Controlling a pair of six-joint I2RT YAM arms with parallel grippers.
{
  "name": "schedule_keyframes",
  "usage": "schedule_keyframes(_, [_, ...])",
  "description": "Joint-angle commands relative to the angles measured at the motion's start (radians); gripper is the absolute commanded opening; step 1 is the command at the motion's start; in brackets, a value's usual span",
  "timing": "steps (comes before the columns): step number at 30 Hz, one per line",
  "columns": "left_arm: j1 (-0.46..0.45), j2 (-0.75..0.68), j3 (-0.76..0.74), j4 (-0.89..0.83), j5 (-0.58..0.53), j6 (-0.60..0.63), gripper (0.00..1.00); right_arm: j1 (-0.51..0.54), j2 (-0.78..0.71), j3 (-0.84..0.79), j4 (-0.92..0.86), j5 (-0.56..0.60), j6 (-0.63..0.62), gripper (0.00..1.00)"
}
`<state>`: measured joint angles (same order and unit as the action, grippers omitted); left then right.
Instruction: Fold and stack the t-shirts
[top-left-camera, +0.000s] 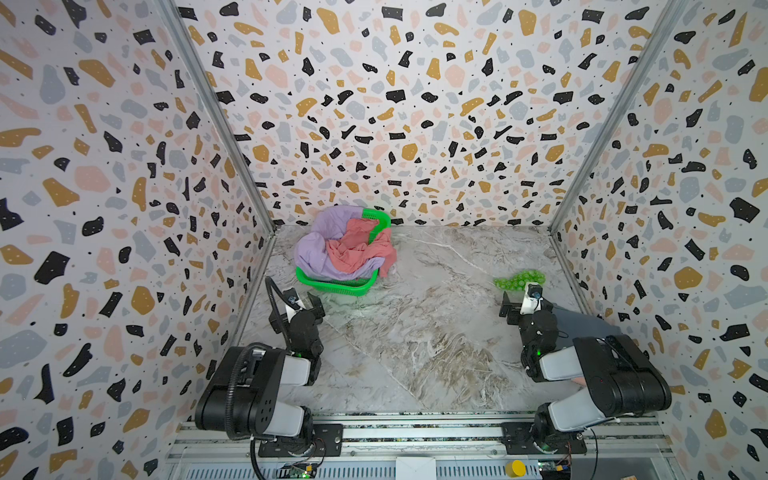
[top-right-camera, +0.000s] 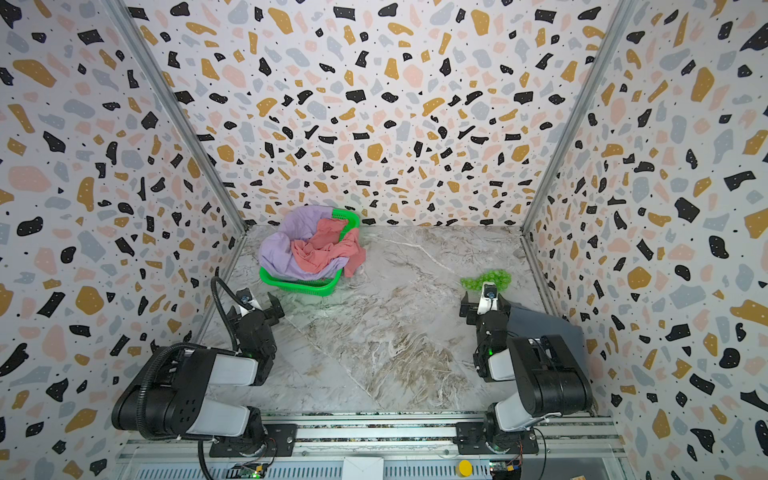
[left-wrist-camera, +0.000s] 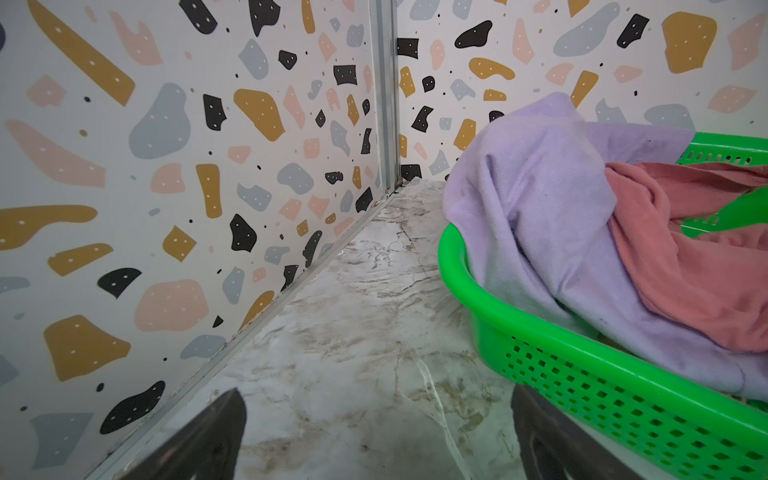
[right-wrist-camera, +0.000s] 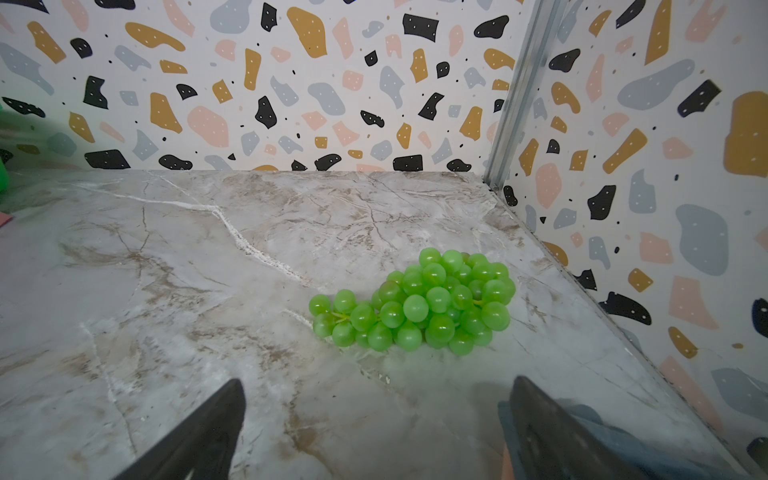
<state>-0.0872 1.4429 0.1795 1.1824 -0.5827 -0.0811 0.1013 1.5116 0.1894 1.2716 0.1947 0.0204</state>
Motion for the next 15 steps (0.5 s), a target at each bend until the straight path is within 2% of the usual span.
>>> schedule_keyframes(1, [-0.005, -0.011, -0.003, 0.052, -0.007, 0.010, 1.00, 0.005, -0.015, 0.001, 0.018, 0.011, -0.003, 0.99])
schedule_keyframes(15, [-0.005, -0.015, -0.007, 0.055, -0.008, 0.010, 1.00, 0.008, -0.022, -0.007, 0.036, 0.018, -0.008, 0.99])
